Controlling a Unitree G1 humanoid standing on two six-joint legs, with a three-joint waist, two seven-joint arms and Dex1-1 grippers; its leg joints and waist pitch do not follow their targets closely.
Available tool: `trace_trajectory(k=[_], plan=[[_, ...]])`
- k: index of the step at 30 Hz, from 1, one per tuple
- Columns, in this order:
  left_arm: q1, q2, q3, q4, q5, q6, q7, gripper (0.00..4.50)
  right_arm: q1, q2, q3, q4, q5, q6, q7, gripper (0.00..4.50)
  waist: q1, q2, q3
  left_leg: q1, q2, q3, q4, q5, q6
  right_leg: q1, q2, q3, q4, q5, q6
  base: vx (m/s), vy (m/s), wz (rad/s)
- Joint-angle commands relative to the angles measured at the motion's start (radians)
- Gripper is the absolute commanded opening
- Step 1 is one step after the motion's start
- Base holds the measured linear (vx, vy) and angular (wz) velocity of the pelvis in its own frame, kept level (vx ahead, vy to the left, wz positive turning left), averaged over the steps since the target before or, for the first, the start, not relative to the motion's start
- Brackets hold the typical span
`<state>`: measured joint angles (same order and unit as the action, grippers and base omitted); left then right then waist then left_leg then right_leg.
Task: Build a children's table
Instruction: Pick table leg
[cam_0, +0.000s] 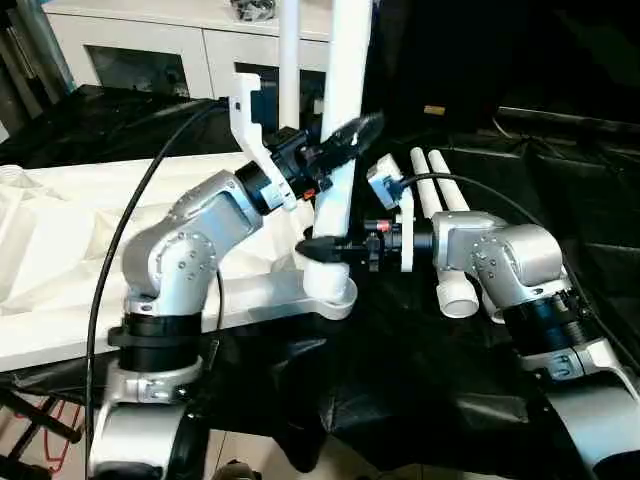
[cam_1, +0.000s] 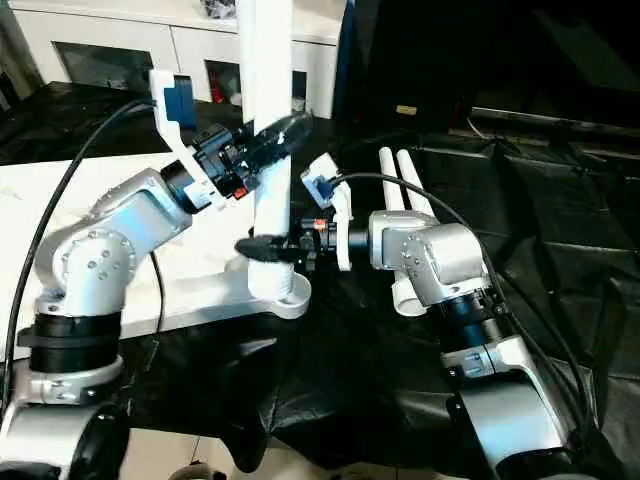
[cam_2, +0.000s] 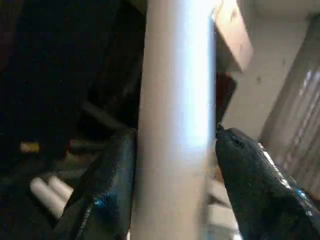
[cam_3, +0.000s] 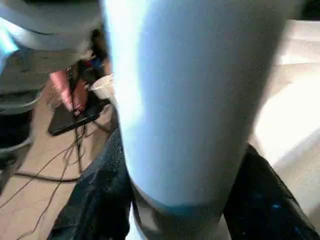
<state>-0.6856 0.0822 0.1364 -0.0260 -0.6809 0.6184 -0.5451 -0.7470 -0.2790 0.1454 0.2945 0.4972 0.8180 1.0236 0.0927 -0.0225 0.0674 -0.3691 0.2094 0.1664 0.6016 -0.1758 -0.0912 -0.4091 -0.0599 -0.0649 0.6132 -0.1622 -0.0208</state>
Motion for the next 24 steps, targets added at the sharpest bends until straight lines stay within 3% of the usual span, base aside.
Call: trace_trajectory(k=[1, 5, 6, 7, 8, 9, 11, 13, 14, 15, 17, 20, 24], plan=[[-0.008, -0.031, 0.03, -0.009, 0.006, -0.116, 0.008, 3.01, 0.01, 0.007, -0.04, 0.011, -0.003, -0.024, -0.035, 1.94, 0.005, -0.004, -0.083, 0.004, 0.011, 0.003, -0.06, -0.125, 0.002, 0.065, -0.065, 0.041, -0.069, -0.216, -0.164, 0.0, 0.0, 0.0], [-0.018, -0.072, 0.087, 0.022, -0.022, -0.156, 0.054, 3.01, 0.03, 0.028, -0.059, 0.01, 0.003, -0.043, -0.068, 1.91, 0.005, -0.004, -0.083, 0.004, 0.012, 0.003, -0.06, -0.129, 0.005, 0.064, -0.065, 0.04, -0.069, -0.213, -0.164, 0.0, 0.0, 0.0], [-0.017, -0.076, 0.092, 0.033, -0.006, -0.179, 0.068, 3.01, 0.037, 0.036, -0.066, 0.008, 0.004, -0.053, -0.081, 1.91, 0.006, 0.005, -0.084, 0.006, 0.012, 0.001, -0.06, -0.132, 0.004, 0.064, -0.065, 0.04, -0.067, -0.215, -0.161, 0.0, 0.0, 0.0], [-0.015, -0.079, 0.1, 0.051, 0.019, -0.219, 0.087, 3.01, 0.049, 0.049, -0.077, 0.004, 0.004, -0.07, -0.105, 1.91, 0.005, 0.003, -0.083, 0.005, 0.012, 0.002, -0.061, -0.135, 0.007, 0.061, -0.064, 0.04, -0.074, -0.219, -0.153, 0.0, 0.0, 0.0], [-0.011, -0.076, 0.106, 0.068, 0.031, -0.24, 0.089, 3.01, 0.057, 0.061, -0.089, 0.004, -0.001, -0.09, -0.135, 1.91, 0.004, 0.009, -0.082, 0.005, 0.012, 0.001, -0.062, -0.142, 0.002, 0.062, -0.064, 0.04, -0.071, -0.221, -0.152, 0.0, 0.0, 0.0], [0.002, -0.054, 0.095, 0.086, 0.055, -0.255, 0.068, 3.01, 0.067, 0.074, -0.103, 0.006, -0.017, -0.114, -0.175, 1.91, 0.003, 0.004, -0.085, 0.006, 0.011, 0.0, -0.063, -0.138, -0.002, 0.063, -0.065, 0.039, -0.072, -0.218, -0.145, 0.0, 0.0, 0.0], [0.04, 0.01, 0.038, 0.102, 0.123, -0.278, 0.002, 3.01, 0.081, 0.085, -0.105, 0.016, -0.06, -0.163, -0.237, 1.91, 0.002, 0.004, -0.085, 0.009, 0.013, -0.002, -0.066, -0.14, -0.009, 0.059, -0.065, 0.039, -0.073, -0.239, -0.126, 0.0, 0.0, 0.0], [0.108, 0.117, -0.065, 0.098, 0.214, -0.3, -0.122, 3.01, 0.105, 0.091, -0.096, 0.03, -0.114, -0.22, -0.302, 1.91, 0.004, 0.011, -0.085, 0.011, 0.014, -0.005, -0.068, -0.138, -0.019, 0.054, -0.069, 0.039, -0.07, -0.252, -0.115, 0.0, 0.0, 0.0], [0.108, 0.117, -0.065, 0.098, 0.214, -0.3, -0.122, 3.01, 0.105, 0.091, -0.096, 0.03, -0.114, -0.22, -0.302, 1.91, -0.004, 0.011, -0.083, 0.009, 0.013, -0.001, -0.07, -0.141, -0.022, 0.055, -0.063, 0.041, -0.067, -0.251, -0.113, 0.0, 0.0, 0.0], [0.143, 0.17, -0.115, 0.094, 0.257, -0.313, -0.181, 3.01, 0.117, 0.091, -0.09, 0.033, -0.141, -0.247, -0.335, 1.91, -0.002, 0.016, -0.086, 0.016, 0.014, 0.002, -0.066, -0.143, -0.032, 0.053, -0.062, 0.042, -0.065, -0.219, -0.128, 0.0, 0.0, 0.0], [0.199, 0.264, -0.203, 0.112, 0.329, -0.352, -0.283, 3.01, 0.14, 0.091, -0.082, 0.031, -0.186, -0.281, -0.399, 1.91, -0.004, 0.018, -0.083, 0.016, 0.015, -0.001, -0.072, -0.151, -0.034, 0.051, -0.062, 0.042, -0.062, -0.208, -0.137, 0.0, 0.0, 0.0], [0.24, 0.329, -0.277, 0.144, 0.366, -0.386, -0.394, 3.01, 0.164, 0.094, -0.076, 0.021, -0.207, -0.319, -0.416, 1.91, -0.005, 0.02, -0.083, 0.017, 0.014, 0.001, -0.073, -0.161, -0.043, 0.052, -0.062, 0.044, -0.061, -0.186, -0.151, 0.0, 0.0, 0.0], [0.256, 0.375, -0.351, 0.228, 0.425, -0.436, -0.482, 3.01, 0.179, 0.091, -0.068, 0.015, -0.226, -0.335, -0.434, 1.91, -0.009, 0.021, -0.078, 0.018, 0.013, 0.002, -0.076, -0.213, -0.046, 0.052, -0.065, 0.048, -0.067, -0.247, -0.147, 0.0, 0.0, 0.0]])
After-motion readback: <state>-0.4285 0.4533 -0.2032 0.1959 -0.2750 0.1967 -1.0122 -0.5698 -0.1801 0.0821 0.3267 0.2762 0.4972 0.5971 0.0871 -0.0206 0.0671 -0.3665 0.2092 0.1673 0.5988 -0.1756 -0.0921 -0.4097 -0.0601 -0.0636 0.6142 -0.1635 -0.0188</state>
